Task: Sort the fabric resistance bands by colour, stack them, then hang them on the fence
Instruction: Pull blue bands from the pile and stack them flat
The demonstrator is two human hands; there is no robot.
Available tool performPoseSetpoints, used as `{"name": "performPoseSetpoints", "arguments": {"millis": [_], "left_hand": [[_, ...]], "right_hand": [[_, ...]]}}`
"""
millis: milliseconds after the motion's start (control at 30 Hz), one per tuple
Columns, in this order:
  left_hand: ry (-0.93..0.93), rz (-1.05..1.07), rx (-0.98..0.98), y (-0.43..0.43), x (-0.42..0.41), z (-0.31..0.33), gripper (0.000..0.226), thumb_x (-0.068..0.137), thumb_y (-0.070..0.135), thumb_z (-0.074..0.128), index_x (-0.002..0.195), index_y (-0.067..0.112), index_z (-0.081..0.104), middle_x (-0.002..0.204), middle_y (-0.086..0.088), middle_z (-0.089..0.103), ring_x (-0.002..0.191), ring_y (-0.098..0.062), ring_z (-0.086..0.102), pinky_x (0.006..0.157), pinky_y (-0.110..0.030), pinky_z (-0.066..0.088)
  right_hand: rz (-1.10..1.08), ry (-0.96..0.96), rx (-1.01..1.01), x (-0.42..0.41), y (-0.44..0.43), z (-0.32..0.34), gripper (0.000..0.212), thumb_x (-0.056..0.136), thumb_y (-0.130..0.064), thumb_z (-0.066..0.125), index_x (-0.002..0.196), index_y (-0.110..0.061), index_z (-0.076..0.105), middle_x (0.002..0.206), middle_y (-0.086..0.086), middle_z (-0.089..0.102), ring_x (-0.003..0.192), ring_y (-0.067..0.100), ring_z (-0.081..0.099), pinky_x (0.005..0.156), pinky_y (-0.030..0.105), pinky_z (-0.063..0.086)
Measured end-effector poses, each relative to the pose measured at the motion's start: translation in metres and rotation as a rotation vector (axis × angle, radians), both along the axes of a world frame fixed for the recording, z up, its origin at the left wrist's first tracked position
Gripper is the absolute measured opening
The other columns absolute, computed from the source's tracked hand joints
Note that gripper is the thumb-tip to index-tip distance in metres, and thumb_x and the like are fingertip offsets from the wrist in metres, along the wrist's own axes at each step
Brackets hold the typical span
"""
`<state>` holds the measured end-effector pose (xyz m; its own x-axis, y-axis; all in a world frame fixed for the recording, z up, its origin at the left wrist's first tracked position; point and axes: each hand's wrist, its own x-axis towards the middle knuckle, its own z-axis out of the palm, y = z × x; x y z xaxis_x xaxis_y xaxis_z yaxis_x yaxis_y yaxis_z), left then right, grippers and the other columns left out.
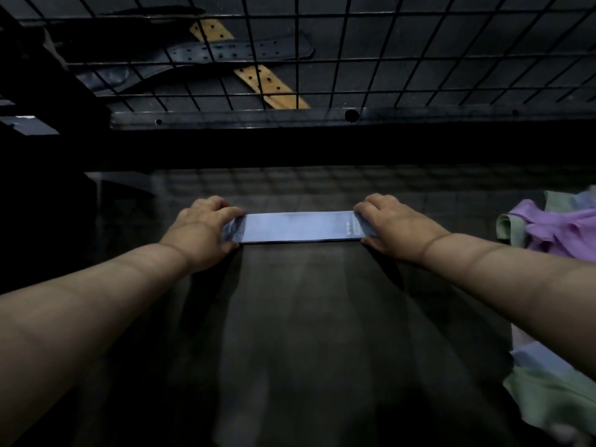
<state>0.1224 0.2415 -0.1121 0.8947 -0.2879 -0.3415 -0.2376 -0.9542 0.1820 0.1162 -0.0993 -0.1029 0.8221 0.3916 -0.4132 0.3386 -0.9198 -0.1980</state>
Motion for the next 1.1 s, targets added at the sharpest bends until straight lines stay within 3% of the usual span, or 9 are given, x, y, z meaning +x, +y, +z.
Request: {"name": "performPoseSetpoints", "arguments": {"millis": [133, 200, 433, 600, 733, 867, 967, 1100], "left_hand": [[-0.042, -0.093, 0.046, -0.009, -0.001, 0.004, 0.085, 0.068, 0.061, 0.072, 0.143, 0.031, 0.045, 0.140, -0.004, 0.042, 0.132, -0.028, 0.037, 0.109, -0.041, 0.028], [-0.014, -0.135, 0.019, -0.017, 0.002, 0.003, 0.086, 0.070, 0.059, 0.075, 0.144, 0.026, 0.045, 0.141, -0.005, 0.043, 0.131, -0.028, 0.039, 0.109, -0.039, 0.031], [0.028, -0.199, 0.059, -0.032, 0.010, 0.005, 0.066, 0.085, 0.045, 0.068, 0.142, 0.021, 0.046, 0.136, -0.007, 0.047, 0.120, -0.029, 0.047, 0.100, -0.038, 0.037], [0.038, -0.196, 0.092, -0.033, 0.008, 0.008, 0.072, 0.082, 0.050, 0.068, 0.143, 0.021, 0.044, 0.138, -0.007, 0.045, 0.123, -0.029, 0.045, 0.103, -0.039, 0.035], [0.000, -0.175, 0.001, -0.041, -0.002, 0.011, 0.069, 0.080, 0.051, 0.066, 0.137, 0.016, 0.051, 0.137, -0.010, 0.047, 0.125, -0.032, 0.046, 0.106, -0.043, 0.036], [-0.054, -0.166, -0.135, -0.071, -0.014, 0.016, 0.048, 0.088, 0.041, 0.051, 0.125, 0.011, 0.061, 0.126, -0.010, 0.055, 0.115, -0.033, 0.054, 0.101, -0.042, 0.041], [-0.038, -0.286, -0.210, -0.105, -0.021, 0.020, 0.048, 0.088, 0.038, 0.039, 0.116, 0.008, 0.064, 0.116, -0.012, 0.060, 0.102, -0.035, 0.060, 0.091, -0.041, 0.047], [-0.030, -0.451, -0.271, -0.161, -0.030, 0.036, 0.041, 0.089, 0.034, 0.045, 0.118, 0.012, 0.063, 0.117, -0.007, 0.061, 0.104, -0.029, 0.058, 0.091, -0.037, 0.046]], "right_hand": [[0.093, -0.079, -0.078, -0.001, 0.003, 0.002, 0.077, 0.084, -0.049, 0.067, 0.146, -0.013, 0.037, 0.145, 0.010, 0.039, 0.132, 0.029, 0.039, 0.112, 0.038, 0.028], [0.137, -0.103, -0.095, 0.001, 0.009, 0.002, 0.083, 0.084, -0.053, 0.065, 0.150, -0.013, 0.032, 0.149, 0.009, 0.035, 0.138, 0.028, 0.034, 0.115, 0.036, 0.021], [0.149, -0.033, -0.059, 0.009, 0.025, -0.008, 0.070, 0.093, -0.035, 0.059, 0.150, -0.009, 0.029, 0.145, 0.013, 0.037, 0.127, 0.032, 0.041, 0.108, 0.040, 0.034], [0.145, -0.068, -0.035, 0.005, 0.017, -0.008, 0.075, 0.089, -0.043, 0.063, 0.149, -0.011, 0.033, 0.145, 0.013, 0.038, 0.132, 0.032, 0.039, 0.112, 0.041, 0.028], [-0.029, -0.086, 0.026, -0.015, -0.006, -0.004, 0.077, 0.091, -0.051, 0.056, 0.151, -0.011, 0.030, 0.153, 0.013, 0.028, 0.142, 0.031, 0.027, 0.117, 0.040, 0.018], [-0.240, -0.087, 0.046, -0.045, -0.048, -0.002, 0.063, 0.098, -0.042, 0.048, 0.150, -0.012, 0.031, 0.155, 0.013, 0.022, 0.145, 0.030, 0.021, 0.118, 0.041, 0.015], [-0.264, -0.009, -0.048, -0.071, -0.089, 0.001, 0.052, 0.093, -0.037, 0.046, 0.137, -0.009, 0.048, 0.152, 0.017, 0.029, 0.139, 0.036, 0.034, 0.114, 0.041, 0.025], [-0.270, -0.001, -0.182, -0.106, -0.142, 0.003, 0.055, 0.068, -0.030, 0.053, 0.114, -0.001, 0.061, 0.137, 0.030, 0.046, 0.116, 0.048, 0.053, 0.097, 0.051, 0.045]]}}
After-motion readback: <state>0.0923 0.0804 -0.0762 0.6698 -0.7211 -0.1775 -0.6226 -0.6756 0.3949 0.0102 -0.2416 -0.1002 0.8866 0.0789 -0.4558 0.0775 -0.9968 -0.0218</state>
